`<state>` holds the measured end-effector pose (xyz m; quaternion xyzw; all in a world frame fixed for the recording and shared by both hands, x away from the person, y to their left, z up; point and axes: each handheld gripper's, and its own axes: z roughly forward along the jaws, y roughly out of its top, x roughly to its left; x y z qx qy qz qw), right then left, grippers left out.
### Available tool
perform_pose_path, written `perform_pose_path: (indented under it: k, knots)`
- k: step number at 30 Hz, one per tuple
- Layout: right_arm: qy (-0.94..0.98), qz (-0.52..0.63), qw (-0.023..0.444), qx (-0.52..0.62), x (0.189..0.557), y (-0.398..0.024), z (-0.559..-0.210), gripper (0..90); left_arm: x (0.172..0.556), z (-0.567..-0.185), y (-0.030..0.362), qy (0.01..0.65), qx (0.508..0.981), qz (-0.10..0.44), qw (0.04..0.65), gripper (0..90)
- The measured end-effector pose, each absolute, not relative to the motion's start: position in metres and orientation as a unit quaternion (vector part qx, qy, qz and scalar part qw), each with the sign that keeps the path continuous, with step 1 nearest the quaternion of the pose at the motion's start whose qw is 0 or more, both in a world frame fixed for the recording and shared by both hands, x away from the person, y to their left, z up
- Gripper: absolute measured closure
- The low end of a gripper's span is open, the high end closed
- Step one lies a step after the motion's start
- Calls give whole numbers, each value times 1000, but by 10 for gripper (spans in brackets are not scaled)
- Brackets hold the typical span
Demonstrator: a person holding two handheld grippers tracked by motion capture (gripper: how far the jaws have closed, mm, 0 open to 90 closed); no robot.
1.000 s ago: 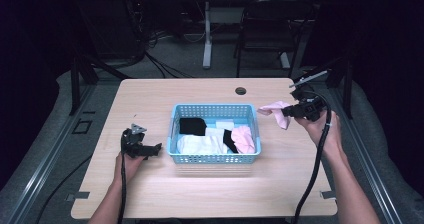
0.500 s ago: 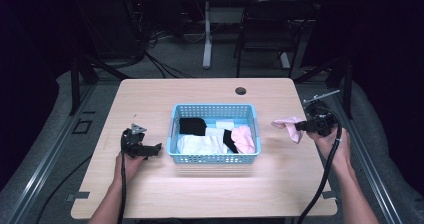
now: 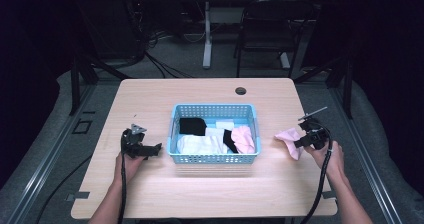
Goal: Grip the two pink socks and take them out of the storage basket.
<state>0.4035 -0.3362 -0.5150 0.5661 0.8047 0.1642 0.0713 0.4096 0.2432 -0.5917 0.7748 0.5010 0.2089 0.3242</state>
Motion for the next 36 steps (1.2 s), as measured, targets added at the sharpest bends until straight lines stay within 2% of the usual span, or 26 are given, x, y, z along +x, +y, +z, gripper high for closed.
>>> perform_pose_path:
  k: [5, 7, 8, 9, 12, 14, 16, 17, 19, 25, 36]
  knots:
    - [801, 162, 53, 575, 404, -339, -526, 843, 410, -592, 243, 500, 776, 209, 323, 5]
    - [802, 157, 50, 574, 404, -340, -529, 784, 410, -592, 243, 500, 776, 209, 323, 5]
    - [802, 157, 50, 574, 404, -340, -529, 784, 410, -592, 243, 500, 776, 209, 323, 5]
    - [797, 165, 52, 579, 404, -340, -526, 639, 410, -592, 243, 500, 776, 209, 323, 5]
    - [790, 187, 62, 580, 401, -341, -513, 421, 410, -592, 243, 501, 775, 209, 324, 5]
    - [787, 214, 70, 575, 398, -340, -503, 318, 410, -592, 243, 500, 776, 209, 323, 6]
    - [788, 222, 72, 570, 397, -339, -497, 283, 410, -592, 243, 501, 775, 209, 324, 5]
    - [787, 243, 81, 561, 394, -336, -486, 210, 410, -591, 244, 499, 776, 209, 323, 5]
    - [788, 262, 88, 551, 391, -332, -476, 149, 410, -592, 243, 500, 776, 208, 324, 5]
    - [802, 291, 104, 511, 384, -311, -451, 51, 410, -592, 244, 499, 776, 209, 323, 5]
    - [836, 298, 102, 448, 383, -254, -430, 0, 410, -592, 243, 500, 776, 208, 323, 5]
